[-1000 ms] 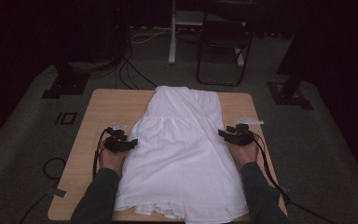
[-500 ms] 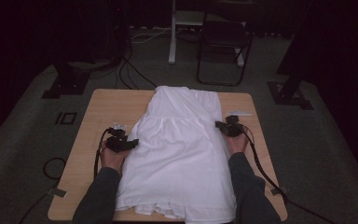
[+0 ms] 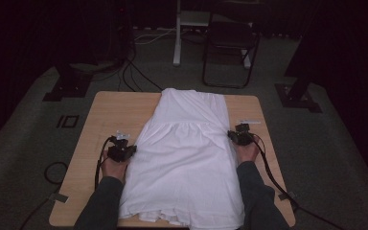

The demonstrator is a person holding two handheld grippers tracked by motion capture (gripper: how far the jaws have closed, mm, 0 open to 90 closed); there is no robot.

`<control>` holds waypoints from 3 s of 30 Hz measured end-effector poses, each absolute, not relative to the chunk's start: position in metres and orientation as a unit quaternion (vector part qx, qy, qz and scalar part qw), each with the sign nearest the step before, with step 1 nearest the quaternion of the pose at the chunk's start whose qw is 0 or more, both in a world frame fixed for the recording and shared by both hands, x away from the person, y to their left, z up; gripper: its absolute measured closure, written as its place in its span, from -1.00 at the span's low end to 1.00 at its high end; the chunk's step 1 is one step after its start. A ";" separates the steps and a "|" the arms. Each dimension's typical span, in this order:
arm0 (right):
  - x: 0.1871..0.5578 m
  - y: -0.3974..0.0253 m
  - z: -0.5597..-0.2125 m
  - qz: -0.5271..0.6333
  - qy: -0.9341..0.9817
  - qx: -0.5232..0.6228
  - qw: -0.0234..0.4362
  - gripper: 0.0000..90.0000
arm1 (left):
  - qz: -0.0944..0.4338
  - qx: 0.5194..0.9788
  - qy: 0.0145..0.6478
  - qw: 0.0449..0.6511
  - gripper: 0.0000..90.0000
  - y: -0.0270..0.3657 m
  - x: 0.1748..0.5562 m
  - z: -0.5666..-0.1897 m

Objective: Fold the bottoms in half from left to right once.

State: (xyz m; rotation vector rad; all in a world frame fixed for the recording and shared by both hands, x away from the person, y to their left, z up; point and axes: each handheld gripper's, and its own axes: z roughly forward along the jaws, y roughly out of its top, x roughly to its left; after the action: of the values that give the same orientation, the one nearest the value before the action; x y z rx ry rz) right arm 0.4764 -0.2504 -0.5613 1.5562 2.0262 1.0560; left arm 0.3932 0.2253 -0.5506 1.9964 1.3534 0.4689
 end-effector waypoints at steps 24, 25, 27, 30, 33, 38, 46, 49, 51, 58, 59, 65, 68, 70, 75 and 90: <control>0.327 -0.271 -0.557 0.381 0.782 0.475 0.134 0.41 | 0.167 0.775 0.488 0.365 0.36 0.243 0.260 -0.544; 0.328 -0.270 -0.552 0.382 0.780 0.472 0.152 0.28 | 0.175 0.769 0.490 0.372 0.28 0.244 0.266 -0.539; 0.337 -0.267 -0.539 0.410 0.772 0.459 0.159 0.16 | 0.192 0.758 0.490 0.385 0.16 0.244 0.281 -0.530; 0.371 -0.253 -0.527 0.427 0.772 0.444 0.158 0.13 | 0.180 0.762 0.491 0.382 0.10 0.232 0.326 -0.525; 0.394 -0.243 -0.527 0.431 0.771 0.446 0.145 0.14 | 0.174 0.768 0.493 0.369 0.10 0.224 0.344 -0.529; 0.446 -0.217 -0.534 0.422 0.773 0.459 0.115 0.12 | 0.158 0.778 0.496 0.352 0.10 0.208 0.364 -0.542; 0.464 -0.199 -0.552 0.391 0.784 0.476 0.082 0.96 | 0.153 0.780 0.496 0.350 0.07 0.203 0.362 -0.548; 0.445 -0.208 -0.527 0.420 0.767 0.460 0.152 0.99 | 0.151 0.778 0.498 0.352 0.06 0.204 0.359 -0.549; 0.433 -0.221 -0.508 0.426 0.747 0.464 0.213 0.99 | 0.150 0.779 0.498 0.352 0.05 0.204 0.357 -0.552; 0.444 -0.255 -0.530 0.368 0.724 0.534 0.235 0.98 | 0.144 0.785 0.492 0.348 0.00 0.203 0.356 -0.550; 0.447 -0.256 -0.538 0.367 0.726 0.538 0.222 0.98 | 0.147 0.784 0.492 0.348 0.00 0.202 0.358 -0.548; 0.453 -0.254 -0.561 0.363 0.730 0.545 0.197 0.97 | 0.162 0.769 0.492 0.375 -0.02 0.186 0.386 -0.527; 0.454 -0.254 -0.560 0.361 0.731 0.544 0.197 0.97 | 0.158 0.778 0.485 0.366 -0.02 0.167 0.402 -0.530; 0.454 -0.255 -0.560 0.363 0.730 0.546 0.193 0.96 | 0.160 0.789 0.478 0.352 -0.02 0.157 0.409 -0.536; 0.453 -0.256 -0.562 0.368 0.728 0.545 0.194 0.97 | 0.159 0.801 0.471 0.335 0.80 0.155 0.410 -0.549; 0.383 -0.249 -0.562 0.359 0.781 0.479 0.179 0.96 | 0.141 0.794 0.466 0.364 0.96 0.197 0.330 -0.556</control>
State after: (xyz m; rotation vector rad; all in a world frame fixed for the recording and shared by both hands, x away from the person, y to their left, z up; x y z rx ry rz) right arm 0.3830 -0.2486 -0.5617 1.3539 2.2075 1.0160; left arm 0.3299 0.1974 -0.5565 2.0433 1.1981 0.3632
